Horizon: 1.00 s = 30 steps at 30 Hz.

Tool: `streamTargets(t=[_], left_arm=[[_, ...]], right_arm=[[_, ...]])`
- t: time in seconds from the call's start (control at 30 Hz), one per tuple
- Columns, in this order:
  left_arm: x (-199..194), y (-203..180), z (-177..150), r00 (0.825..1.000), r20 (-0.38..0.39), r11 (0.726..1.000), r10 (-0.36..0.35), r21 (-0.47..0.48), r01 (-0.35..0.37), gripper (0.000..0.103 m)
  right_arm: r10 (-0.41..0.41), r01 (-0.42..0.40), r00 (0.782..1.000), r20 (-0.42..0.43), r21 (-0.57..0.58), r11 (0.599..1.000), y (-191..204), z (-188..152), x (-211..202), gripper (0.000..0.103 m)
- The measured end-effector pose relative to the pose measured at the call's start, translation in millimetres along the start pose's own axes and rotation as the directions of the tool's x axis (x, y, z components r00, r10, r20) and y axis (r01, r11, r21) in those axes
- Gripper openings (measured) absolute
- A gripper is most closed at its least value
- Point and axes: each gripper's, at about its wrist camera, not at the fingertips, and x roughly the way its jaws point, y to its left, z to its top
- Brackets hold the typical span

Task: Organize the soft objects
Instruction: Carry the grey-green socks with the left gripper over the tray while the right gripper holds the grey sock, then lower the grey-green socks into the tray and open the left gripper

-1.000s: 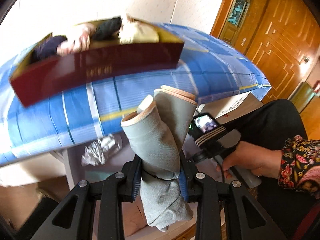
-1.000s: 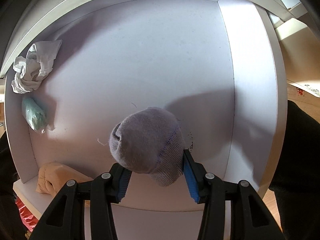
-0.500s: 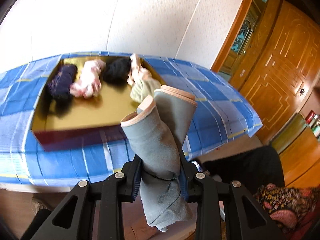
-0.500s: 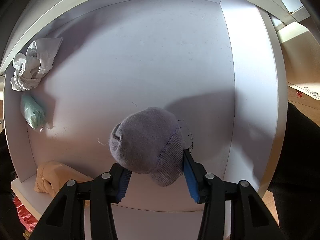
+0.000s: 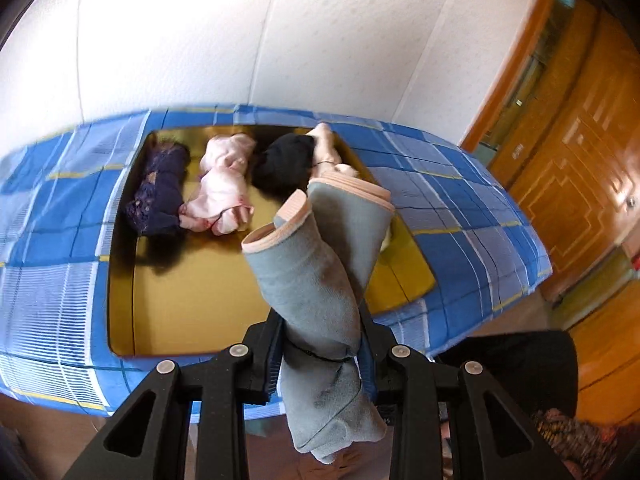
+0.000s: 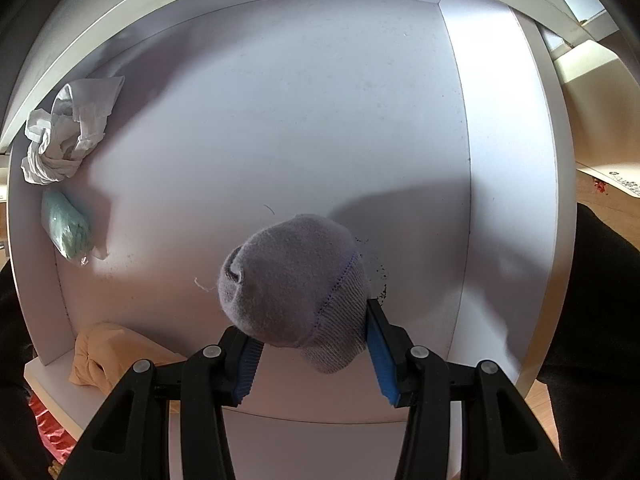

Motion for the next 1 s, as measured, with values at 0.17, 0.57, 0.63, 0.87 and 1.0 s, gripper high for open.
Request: streamTargets(t=[0.17,0.57,0.63,0.87,1.0], left_arm=[[25.1,9.1,18.5,0.999,-0.044,0.998,0.0,-0.061,-0.003,0.032],[84.8,9.2,77.5,0.987,-0.13,0.993,0.096,-0.057,-0.104,0.032],[94.9,10.5,81.2,0.984,-0.144,0.991,0.104,-0.073,-0.116,0.032],[121.7,12.3,82.8,0.974,-0.188,0.986,0.128,-0.081,-0.146,0.032],[129.4,10.6,81.0,0.968,-0.206,0.985,0.143,-0.063,-0.159,0.033]], right_arm=[[0.003,-0.003,1.0,-0.001,-0.001,1.0,0.0,0.1,1.5,0.049],[0.026,-0.026,1.0,-0.004,0.012,1.0,-2.0,0.8,5.5,0.049],[0.034,-0.034,0.999,-0.006,0.019,0.999,-3.1,0.9,6.2,0.049],[0.049,-0.049,0.999,-0.012,0.025,0.998,-7.1,3.3,12.2,0.049],[0.056,-0.055,0.998,-0.014,0.031,0.998,-9.8,4.0,13.8,0.049]])
